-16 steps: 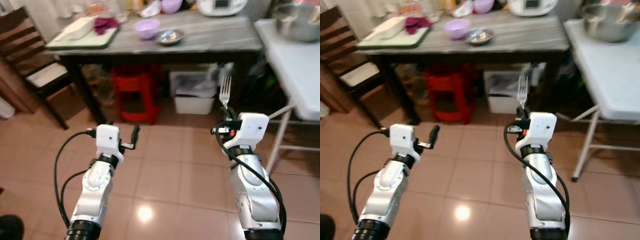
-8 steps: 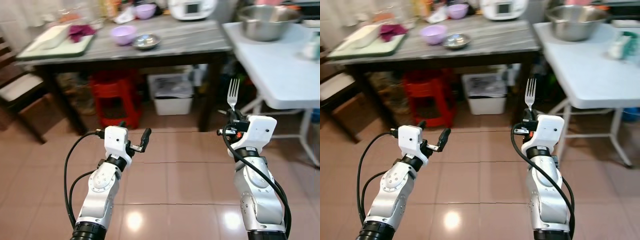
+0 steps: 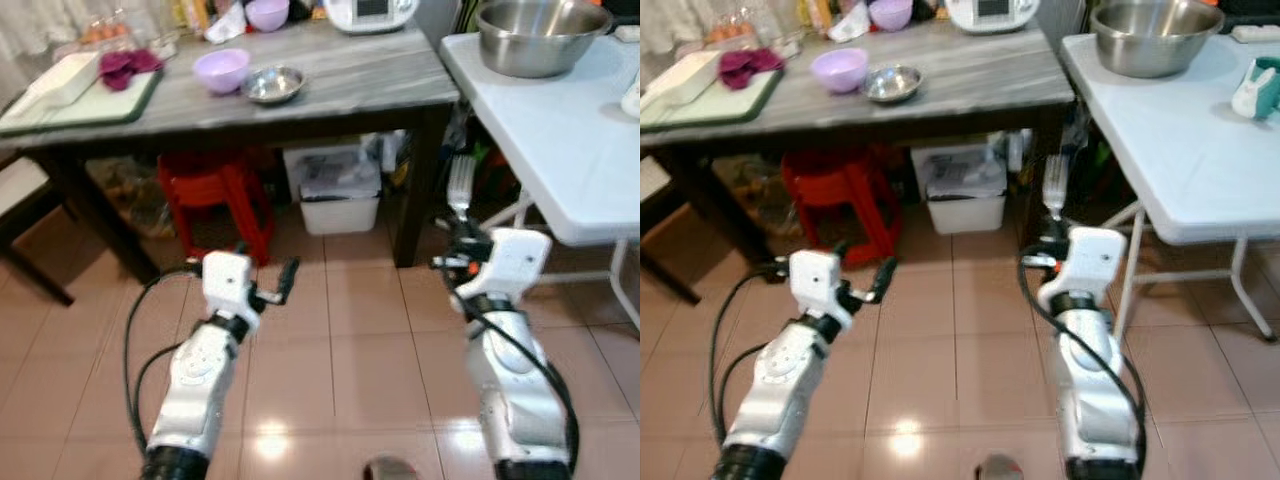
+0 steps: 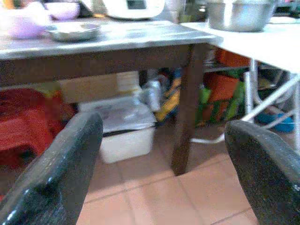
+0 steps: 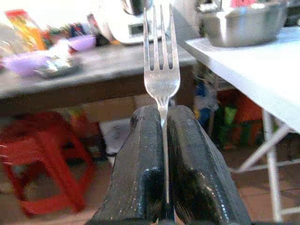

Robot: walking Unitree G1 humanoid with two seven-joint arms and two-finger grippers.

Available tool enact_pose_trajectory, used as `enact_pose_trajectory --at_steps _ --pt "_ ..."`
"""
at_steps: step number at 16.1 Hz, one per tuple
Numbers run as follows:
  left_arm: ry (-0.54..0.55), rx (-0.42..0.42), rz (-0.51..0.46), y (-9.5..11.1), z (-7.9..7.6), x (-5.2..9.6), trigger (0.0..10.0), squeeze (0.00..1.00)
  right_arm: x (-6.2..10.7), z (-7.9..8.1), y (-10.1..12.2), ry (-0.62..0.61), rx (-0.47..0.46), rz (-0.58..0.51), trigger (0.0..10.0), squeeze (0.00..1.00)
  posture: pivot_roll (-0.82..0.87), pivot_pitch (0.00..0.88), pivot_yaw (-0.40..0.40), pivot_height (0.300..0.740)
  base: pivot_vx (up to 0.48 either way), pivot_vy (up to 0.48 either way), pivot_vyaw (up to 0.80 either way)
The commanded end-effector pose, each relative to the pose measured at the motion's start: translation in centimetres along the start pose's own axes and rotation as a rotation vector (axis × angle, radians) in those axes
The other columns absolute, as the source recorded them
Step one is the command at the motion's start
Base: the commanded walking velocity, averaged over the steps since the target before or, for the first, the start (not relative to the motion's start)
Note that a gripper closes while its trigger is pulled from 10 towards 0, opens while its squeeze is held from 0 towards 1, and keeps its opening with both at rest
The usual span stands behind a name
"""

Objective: Setting the table

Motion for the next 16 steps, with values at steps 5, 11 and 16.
enact_pose_trajectory --at_steps 5,11,16 --pt "0.007 -0.034 0.003 0.01 1.19 0.65 10.0 0.0 -0.01 0.96 0.17 0.022 -0.02 -0.011 10.0 0.0 -0.2 0.092 0.093 0.74 0.472 0.0 0.0" --pt "-0.011 -0.04 0.017 -0.35 0.99 1.11 10.0 0.0 0.08 0.96 -0.1 0.021 -0.023 -0.002 10.0 0.0 -0.2 0.092 0.093 0.74 0.472 0.0 0.0" --pt "-0.021 -0.042 0.022 -0.47 0.91 1.18 10.0 0.0 0.04 0.84 -0.11 0.018 -0.021 0.001 10.0 0.0 -0.2 0.089 0.091 0.74 0.472 0.0 -0.09"
Point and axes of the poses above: a point about 5 cm out from each wrist's last joint towards the gripper, its own x axis pointing back from the gripper into the wrist, its own y axis along the axis of the wrist's last joint, z = x × y, the point moved 2 cm from there along -x, pointing out of the wrist towards the gripper, and after that the axes turned 12 degrees about -x, right-handed, at the moved point
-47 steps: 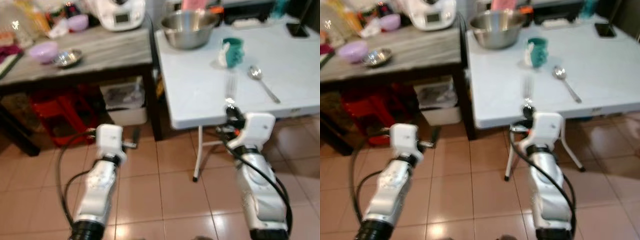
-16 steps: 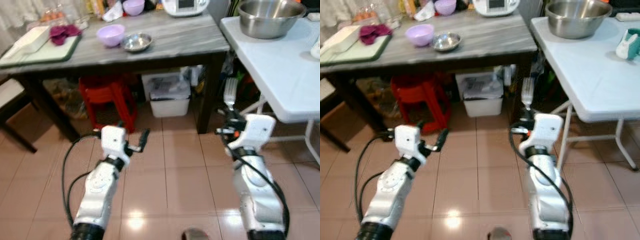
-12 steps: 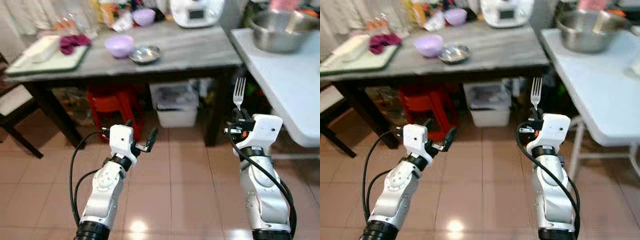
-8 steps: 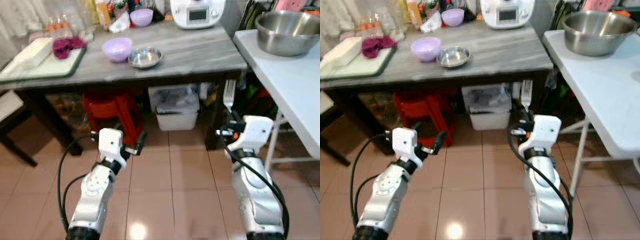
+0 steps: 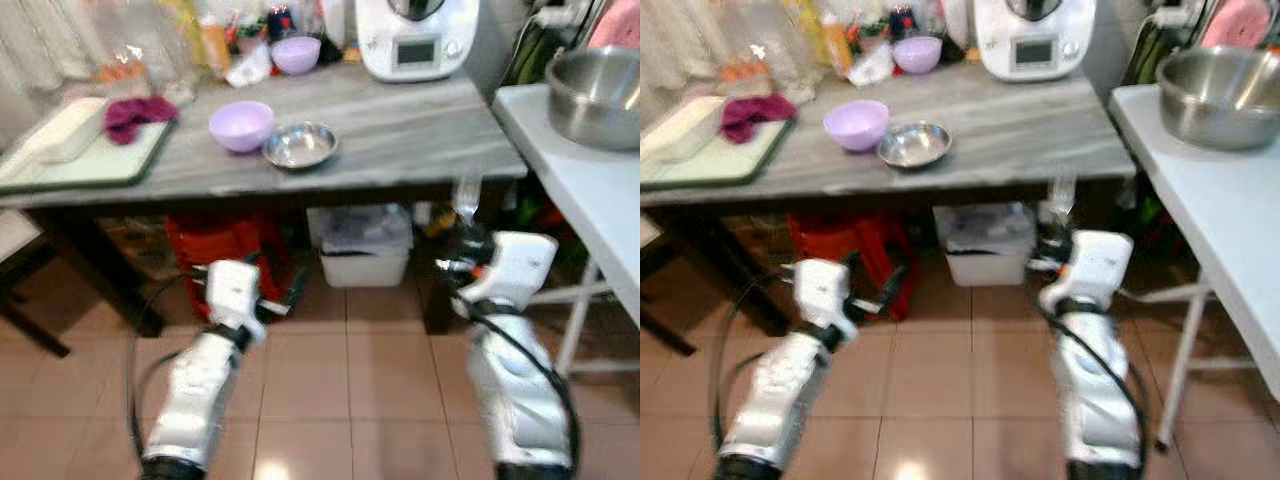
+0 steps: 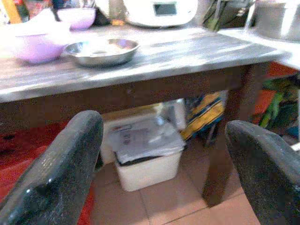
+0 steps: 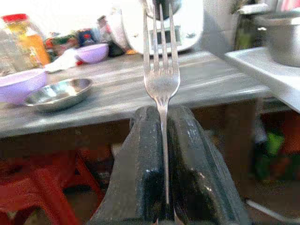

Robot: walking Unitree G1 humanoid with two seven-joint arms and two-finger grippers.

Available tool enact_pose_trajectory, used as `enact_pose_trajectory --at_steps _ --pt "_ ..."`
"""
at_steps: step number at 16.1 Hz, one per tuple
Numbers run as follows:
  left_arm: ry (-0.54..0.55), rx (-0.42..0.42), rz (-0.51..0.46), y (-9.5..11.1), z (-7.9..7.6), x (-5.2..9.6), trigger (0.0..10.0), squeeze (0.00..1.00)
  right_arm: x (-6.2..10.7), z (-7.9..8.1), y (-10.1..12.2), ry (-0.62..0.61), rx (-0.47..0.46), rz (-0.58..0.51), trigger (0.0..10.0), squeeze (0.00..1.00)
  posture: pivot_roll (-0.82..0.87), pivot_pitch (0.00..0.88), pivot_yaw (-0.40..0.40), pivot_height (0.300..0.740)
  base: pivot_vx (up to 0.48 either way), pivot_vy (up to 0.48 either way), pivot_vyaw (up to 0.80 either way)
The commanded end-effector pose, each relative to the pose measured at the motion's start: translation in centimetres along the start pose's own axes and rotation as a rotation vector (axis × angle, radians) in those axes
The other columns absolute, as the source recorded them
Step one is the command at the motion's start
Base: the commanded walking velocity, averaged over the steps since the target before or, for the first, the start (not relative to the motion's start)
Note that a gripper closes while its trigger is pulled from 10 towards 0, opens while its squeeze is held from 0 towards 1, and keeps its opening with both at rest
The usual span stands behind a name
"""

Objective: Setting the table

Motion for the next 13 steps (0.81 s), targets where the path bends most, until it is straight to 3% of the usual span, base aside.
enact_pose_trajectory --at_steps 1,13 --pt "-0.019 -0.008 -0.018 0.51 -0.35 -0.26 10.0 0.0 0.0 -0.58 0.42 -0.018 0.007 -0.012 10.0 0.0 -0.2 0.088 0.093 0.74 0.472 0.0 0.0" --pt "-0.026 -0.014 -0.01 0.35 -0.59 -0.25 10.0 0.0 0.14 -0.56 0.16 -0.013 0.019 0.0 10.0 0.0 -0.21 0.091 0.092 0.74 0.471 0.0 0.0"
Point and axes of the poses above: a point about 5 cm out from each wrist's last joint towards the gripper, its own x axis pointing back from the gripper into the wrist, its own y axis along the axis of the wrist's last joint, z = x × y, the point moved 2 cm from there along -x, pointing out of the wrist towards the gripper, and after that the axes turned 12 degrees about -x, right-handed, at the moved point
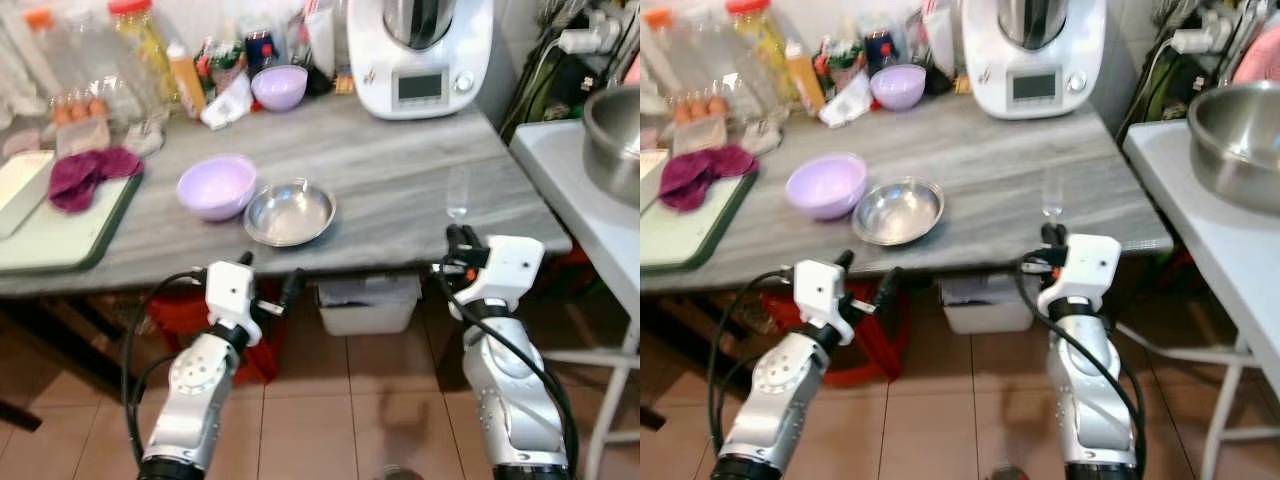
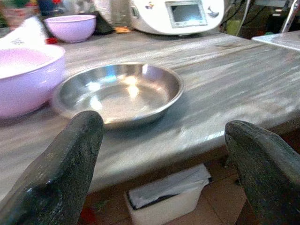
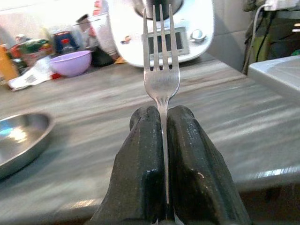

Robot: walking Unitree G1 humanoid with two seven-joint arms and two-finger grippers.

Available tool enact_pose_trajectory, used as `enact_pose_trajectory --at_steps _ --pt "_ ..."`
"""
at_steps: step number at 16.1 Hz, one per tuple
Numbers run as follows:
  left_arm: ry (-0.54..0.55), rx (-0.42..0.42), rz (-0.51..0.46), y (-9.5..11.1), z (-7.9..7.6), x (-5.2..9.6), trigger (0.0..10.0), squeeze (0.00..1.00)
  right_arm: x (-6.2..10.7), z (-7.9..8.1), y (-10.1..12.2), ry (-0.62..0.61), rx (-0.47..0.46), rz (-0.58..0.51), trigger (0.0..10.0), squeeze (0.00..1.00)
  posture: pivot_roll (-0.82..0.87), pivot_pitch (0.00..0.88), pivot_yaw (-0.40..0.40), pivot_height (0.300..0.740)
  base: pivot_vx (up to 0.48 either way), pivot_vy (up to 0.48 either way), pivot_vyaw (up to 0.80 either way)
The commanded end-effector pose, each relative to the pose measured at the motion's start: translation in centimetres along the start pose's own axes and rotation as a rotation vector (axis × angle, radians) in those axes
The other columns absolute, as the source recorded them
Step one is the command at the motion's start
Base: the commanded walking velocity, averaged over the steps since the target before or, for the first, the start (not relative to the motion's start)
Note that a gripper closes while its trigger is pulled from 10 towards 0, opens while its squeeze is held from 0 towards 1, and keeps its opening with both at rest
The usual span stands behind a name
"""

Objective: Setting the table

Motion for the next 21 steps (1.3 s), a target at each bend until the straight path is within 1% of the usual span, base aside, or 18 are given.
enact_pose_trajectory --at_steps 1,3,4,6,7,8,10,12,14,15,17,19,20,21 --pt "-0.007 -0.014 -0.004 0.2 0.0 0.1 10.0 0.0 0.0 0.0 0.4 0.005 0.009 -0.012 10.0 0.0 -0.21 0.092 0.091 0.74 0.405 0.0 0.0" --pt "0.0 -0.038 0.006 0.0 0.4 0.7 10.0 0.0 0.0 0.0 0.4 0.008 0.014 -0.008 10.0 0.0 -0.21 0.093 0.089 0.74 0.0 0.0 0.0" --pt "-0.017 -0.06 0.012 -0.3 0.7 1.3 10.0 0.0 0.0 0.0 0.4 0.011 0.016 -0.003 10.0 0.0 -0.21 0.095 0.087 0.74 0.0 0.0 0.0" --pt "-0.052 -0.093 0.01 -0.3 0.8 2.0 10.0 0.0 0.0 0.1 0.3 0.024 0.018 0.008 10.0 0.0 -0.21 0.099 0.087 0.74 0.0 0.0 0.0" --pt "-0.055 -0.099 0.022 -0.5 0.9 2.4 10.0 0.0 0.0 0.0 0.1 0.027 0.011 0.019 10.0 0.0 -0.21 0.099 0.087 0.74 0.0 0.0 0.0" --pt "-0.067 -0.111 0.035 -0.8 1.1 3.2 10.0 0.0 -0.1 0.0 0.2 0.033 0.009 0.023 10.0 0.0 -0.21 0.106 0.09 0.74 0.0 0.0 0.0" --pt "-0.072 -0.116 0.043 -1.0 1.1 3.7 10.0 0.0 -0.3 -0.1 0.2 0.037 -0.004 0.035 10.0 0.0 -0.2 0.115 0.094 0.74 0.0 0.0 0.0" --pt "-0.078 -0.124 0.047 -0.9 1.3 4.0 10.0 0.0 -0.4 -0.4 0.0 0.03 -0.002 0.057 10.0 0.0 -0.2 0.115 0.094 0.74 0.0 0.0 0.0" --pt "-0.09 -0.131 0.045 -0.8 1.4 4.1 10.0 0.0 -0.6 -0.2 -0.4 0.053 0.01 0.089 10.0 0.0 -0.2 0.119 0.094 0.74 0.0 0.0 0.0" --pt "-0.106 -0.139 0.04 -0.7 1.4 4.0 10.0 0.0 -0.8 -0.2 -0.4 0.053 0.0 0.095 10.0 0.0 -0.19 0.12 0.095 0.74 0.0 0.0 0.0" --pt "-0.121 -0.142 0.04 -0.8 1.4 4.0 10.0 0.0 -1.6 -0.3 -0.3 0.051 0.008 0.119 10.0 0.0 -0.19 0.12 0.095 0.74 0.0 0.0 0.0" --pt "-0.125 -0.144 0.042 -0.8 1.5 4.0 10.0 0.0 -2.4 0.0 -0.3 0.079 0.005 0.143 10.0 0.0 -0.2 0.123 0.1 0.74 0.0 0.0 0.0" --pt "-0.151 -0.144 0.044 -1.0 1.3 4.0 10.0 0.0 -3.1 0.0 -0.9 0.092 0.059 0.182 10.0 0.0 -0.2 0.122 0.097 0.74 0.0 0.0 0.0" --pt "-0.17 -0.15 0.047 -1.1 1.1 4.0 10.0 0.0 -3.4 -0.1 -1.4 0.09 0.045 0.218 10.0 0.0 -0.2 0.121 0.096 0.74 0.0 0.0 0.0"
Point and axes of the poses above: a point about 5 cm out from each wrist's last joint towards the gripper, its own x axis pointing back from the gripper into the wrist, its own y axis along the axis of the wrist's last joint, z = x × y, the point moved 2 cm from there along -x, pointing out of the wrist towards the gripper, and after that the axes turned 12 degrees about -x, right-handed, at the moved point
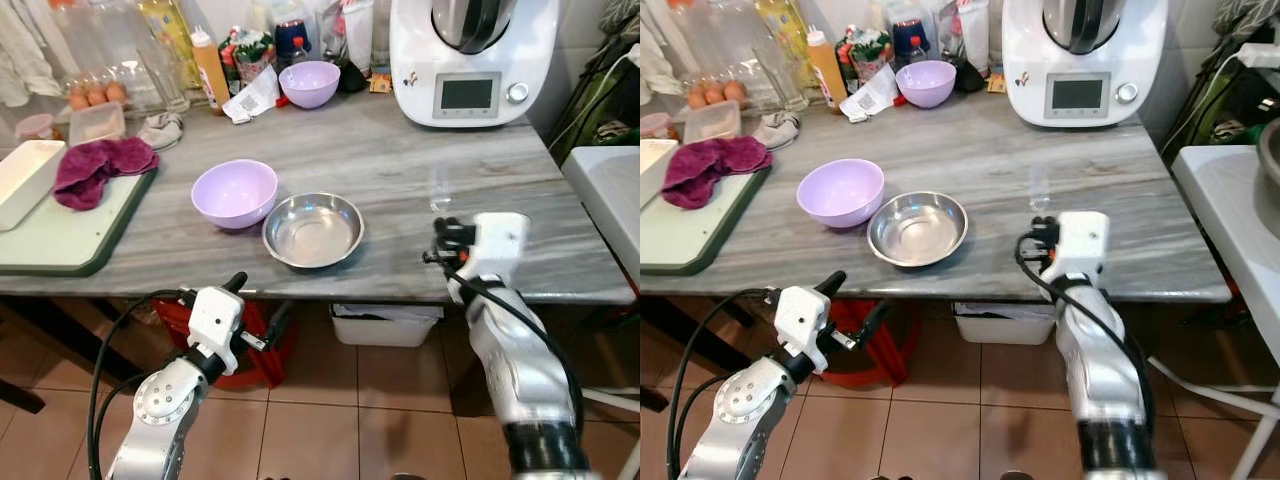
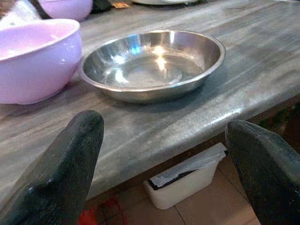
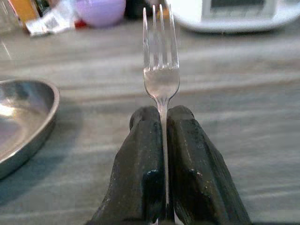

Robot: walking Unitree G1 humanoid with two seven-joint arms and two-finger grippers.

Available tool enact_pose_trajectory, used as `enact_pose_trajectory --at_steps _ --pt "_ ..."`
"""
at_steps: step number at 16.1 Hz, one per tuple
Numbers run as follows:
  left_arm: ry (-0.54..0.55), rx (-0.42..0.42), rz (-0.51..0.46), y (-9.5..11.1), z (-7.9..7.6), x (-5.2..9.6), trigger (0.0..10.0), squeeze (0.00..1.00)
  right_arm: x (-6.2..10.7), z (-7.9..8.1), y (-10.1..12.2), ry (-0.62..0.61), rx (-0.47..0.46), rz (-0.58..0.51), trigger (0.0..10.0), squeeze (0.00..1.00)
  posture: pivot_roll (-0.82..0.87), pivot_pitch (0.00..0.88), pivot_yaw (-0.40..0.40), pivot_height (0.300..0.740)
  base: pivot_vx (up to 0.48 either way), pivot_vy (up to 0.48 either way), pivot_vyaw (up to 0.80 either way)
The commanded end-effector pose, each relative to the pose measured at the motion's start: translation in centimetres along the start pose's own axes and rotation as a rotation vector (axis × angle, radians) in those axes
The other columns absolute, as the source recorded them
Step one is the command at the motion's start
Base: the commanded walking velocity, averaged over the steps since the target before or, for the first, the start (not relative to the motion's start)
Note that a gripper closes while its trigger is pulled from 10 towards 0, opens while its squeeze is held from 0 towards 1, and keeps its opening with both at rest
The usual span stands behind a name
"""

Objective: Setting the table

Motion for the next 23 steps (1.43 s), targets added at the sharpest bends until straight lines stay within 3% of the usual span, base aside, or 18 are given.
enact_pose_trajectory --at_steps 1,2,9,18,23 --pt "-0.018 -0.008 0.01 -0.3 -0.1 0.2 10.0 0.0 -0.4 0.8 -0.5 0.038 -0.039 0.039 10.0 0.0 -0.19 0.12 0.094 0.74 0.0 0.0 0.0" --pt "-0.018 -0.005 0.008 -0.3 -0.2 0.2 10.0 0.0 -0.8 0.9 -0.5 0.042 -0.008 0.043 10.0 0.0 -0.19 0.12 0.091 0.74 0.0 0.0 0.0" --pt "-0.075 0.044 -0.059 0.0 -0.7 0.2 10.0 0.0 -2.4 2.8 -1.2 0.092 -0.039 0.113 10.0 0.0 -0.18 0.112 0.088 0.74 0.0 0.0 0.0" --pt "-0.098 0.035 -0.083 1.2 -1.5 -0.2 10.0 0.0 -2.9 2.5 -1.7 0.078 -0.084 0.161 10.0 0.0 -0.19 0.113 0.097 0.74 0.0 0.0 0.0" --pt "-0.113 0.04 -0.096 1.6 -1.6 -0.4 10.0 0.0 -3.3 1.3 -2.1 -0.002 -0.11 0.209 10.0 0.0 -0.19 0.116 0.097 0.74 0.0 0.0 0.0"
Point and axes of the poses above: a point about 5 cm out from each wrist's last joint towards the gripper, its own x axis pointing back from the gripper into the wrist, its own y axis along the axis of the wrist's last joint, z = x × y, the point moved 2 cm from there along -x, pointing out of the wrist towards the gripper, and after that the axes turned 12 degrees about -x, right-handed, at the moved point
